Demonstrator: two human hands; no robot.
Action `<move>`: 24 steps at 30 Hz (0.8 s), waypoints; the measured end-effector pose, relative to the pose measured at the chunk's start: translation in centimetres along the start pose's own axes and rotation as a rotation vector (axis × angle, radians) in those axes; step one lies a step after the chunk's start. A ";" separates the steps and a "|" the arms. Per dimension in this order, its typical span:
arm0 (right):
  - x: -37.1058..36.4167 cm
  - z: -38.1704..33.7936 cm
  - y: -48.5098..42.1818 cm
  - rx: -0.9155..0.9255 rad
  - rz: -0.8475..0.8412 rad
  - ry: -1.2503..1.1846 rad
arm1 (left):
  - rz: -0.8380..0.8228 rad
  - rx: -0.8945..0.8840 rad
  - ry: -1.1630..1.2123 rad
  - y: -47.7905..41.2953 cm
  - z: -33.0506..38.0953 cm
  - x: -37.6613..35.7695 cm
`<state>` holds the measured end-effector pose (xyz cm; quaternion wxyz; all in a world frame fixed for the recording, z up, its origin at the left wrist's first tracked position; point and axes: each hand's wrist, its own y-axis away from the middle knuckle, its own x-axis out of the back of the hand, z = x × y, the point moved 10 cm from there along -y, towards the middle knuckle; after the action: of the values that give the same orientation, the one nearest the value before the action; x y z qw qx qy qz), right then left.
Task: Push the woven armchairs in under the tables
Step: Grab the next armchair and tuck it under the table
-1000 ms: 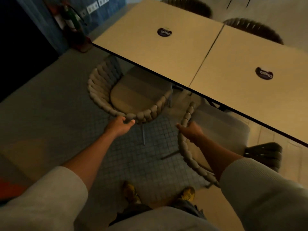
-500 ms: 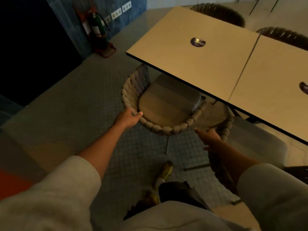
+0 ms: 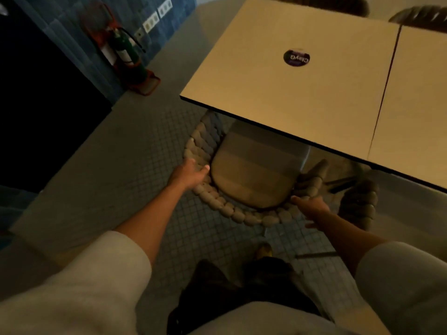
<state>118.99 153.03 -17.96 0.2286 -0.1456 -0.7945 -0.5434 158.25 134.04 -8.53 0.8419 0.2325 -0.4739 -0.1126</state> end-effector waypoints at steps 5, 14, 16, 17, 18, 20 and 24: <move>-1.1 -0.9 -1.0 -0.136 0.114 -0.084 | -0.076 -0.056 -0.017 -9.0 0.8 0.1; -4.1 -0.6 -3.8 -0.332 0.442 -0.318 | -0.052 -0.081 -0.118 -22.3 -3.1 -0.8; -4.9 -0.1 -4.3 -0.335 0.456 -0.318 | -0.067 -0.067 -0.113 -23.6 -3.9 -1.5; -5.1 -0.1 -4.6 -0.325 0.455 -0.332 | -0.071 -0.066 -0.104 -24.4 -4.3 -2.0; -5.3 -0.2 -4.8 -0.316 0.456 -0.339 | -0.080 -0.069 -0.103 -25.2 -4.7 -2.6; -4.7 0.1 -4.9 -0.311 0.485 -0.338 | -0.094 -0.054 -0.106 -26.1 -5.4 -4.0; -3.8 0.5 -5.1 -0.265 0.504 -0.398 | -0.067 -0.025 -0.088 -28.0 -6.6 -6.3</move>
<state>119.66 151.71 -24.17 0.1753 -0.4691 -0.6850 -0.5292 161.41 114.24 -30.03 0.8188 0.2324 -0.5010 -0.1566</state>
